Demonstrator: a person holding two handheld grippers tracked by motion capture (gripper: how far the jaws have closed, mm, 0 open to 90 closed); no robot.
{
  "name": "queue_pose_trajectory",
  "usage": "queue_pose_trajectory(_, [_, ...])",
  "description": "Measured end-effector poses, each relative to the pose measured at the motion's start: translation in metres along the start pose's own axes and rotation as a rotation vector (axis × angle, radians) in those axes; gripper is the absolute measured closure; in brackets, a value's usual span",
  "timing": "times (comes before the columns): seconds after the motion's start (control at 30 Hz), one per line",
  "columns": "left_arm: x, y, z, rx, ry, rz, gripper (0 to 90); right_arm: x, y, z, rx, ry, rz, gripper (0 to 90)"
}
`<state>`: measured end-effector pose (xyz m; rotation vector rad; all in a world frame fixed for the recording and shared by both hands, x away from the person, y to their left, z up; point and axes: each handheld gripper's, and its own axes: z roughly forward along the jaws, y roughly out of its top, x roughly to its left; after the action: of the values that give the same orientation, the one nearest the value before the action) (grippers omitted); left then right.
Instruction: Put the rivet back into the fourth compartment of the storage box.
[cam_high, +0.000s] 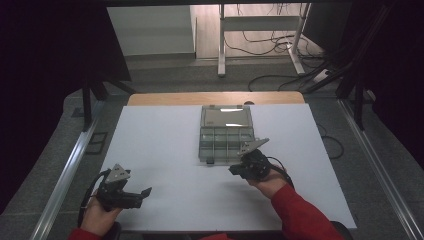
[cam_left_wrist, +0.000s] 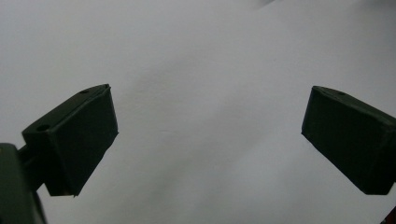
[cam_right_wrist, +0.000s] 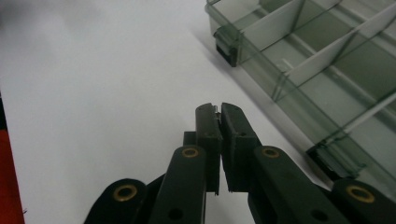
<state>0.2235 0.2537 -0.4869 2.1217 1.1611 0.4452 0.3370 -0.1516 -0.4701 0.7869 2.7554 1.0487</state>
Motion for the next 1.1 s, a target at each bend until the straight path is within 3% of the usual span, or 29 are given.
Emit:
queue_pose_trajectory(0.13, [0.000,0.000,0.000,0.001,0.000,0.001,3.9,-0.005,0.001,-0.005,-0.011,-0.017,0.002,86.1])
queue_pose_trajectory(0.57, [0.000,0.000,0.000,0.001,0.001,0.000,3.9,-0.029,0.001,-0.023,-0.058,-0.098,0.075,86.1])
queue_pose_trajectory(1.1, [0.000,0.000,0.001,0.004,0.001,-0.002,3.9,-0.058,0.003,-0.027,-0.072,-0.198,0.101,86.1])
